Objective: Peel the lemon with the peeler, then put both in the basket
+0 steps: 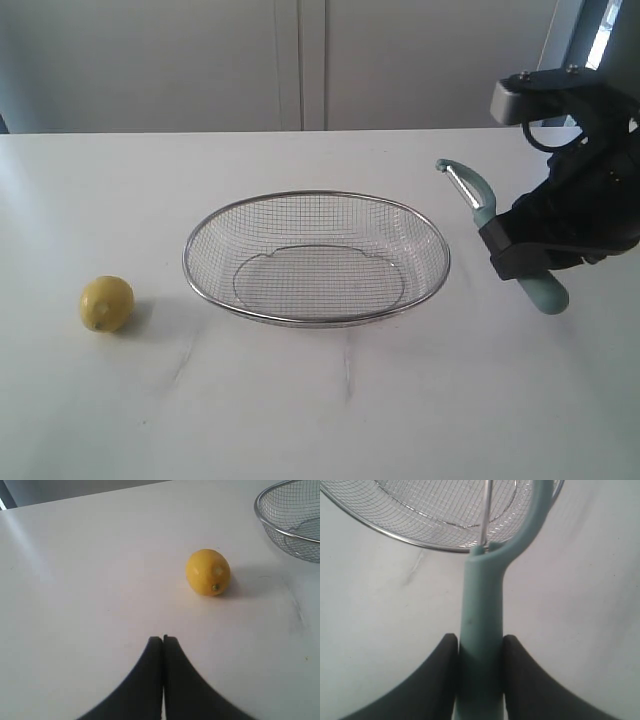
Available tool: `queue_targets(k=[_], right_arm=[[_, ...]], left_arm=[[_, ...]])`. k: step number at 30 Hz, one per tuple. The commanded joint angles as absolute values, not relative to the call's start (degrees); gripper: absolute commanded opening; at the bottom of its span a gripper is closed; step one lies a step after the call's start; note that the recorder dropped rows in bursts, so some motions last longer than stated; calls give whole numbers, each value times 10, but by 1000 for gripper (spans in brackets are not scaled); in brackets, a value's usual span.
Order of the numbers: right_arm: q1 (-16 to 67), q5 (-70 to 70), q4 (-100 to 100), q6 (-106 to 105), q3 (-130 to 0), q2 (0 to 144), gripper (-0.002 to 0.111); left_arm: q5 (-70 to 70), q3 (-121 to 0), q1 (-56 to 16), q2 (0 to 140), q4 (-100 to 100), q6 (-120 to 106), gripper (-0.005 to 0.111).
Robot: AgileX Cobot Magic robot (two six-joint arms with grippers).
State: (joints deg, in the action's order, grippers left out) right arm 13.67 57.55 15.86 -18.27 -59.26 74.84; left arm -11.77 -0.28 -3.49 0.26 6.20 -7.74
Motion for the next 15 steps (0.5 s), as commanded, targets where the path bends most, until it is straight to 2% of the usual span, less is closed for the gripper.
queue_targets(k=[1, 15], right_arm=[[130, 571, 161, -188, -594, 748, 0], [130, 571, 161, -188, -594, 748, 0]], left_arm=[[-121, 0, -34, 0, 63, -77, 0], [-56, 0, -34, 0, 57, -80, 0]])
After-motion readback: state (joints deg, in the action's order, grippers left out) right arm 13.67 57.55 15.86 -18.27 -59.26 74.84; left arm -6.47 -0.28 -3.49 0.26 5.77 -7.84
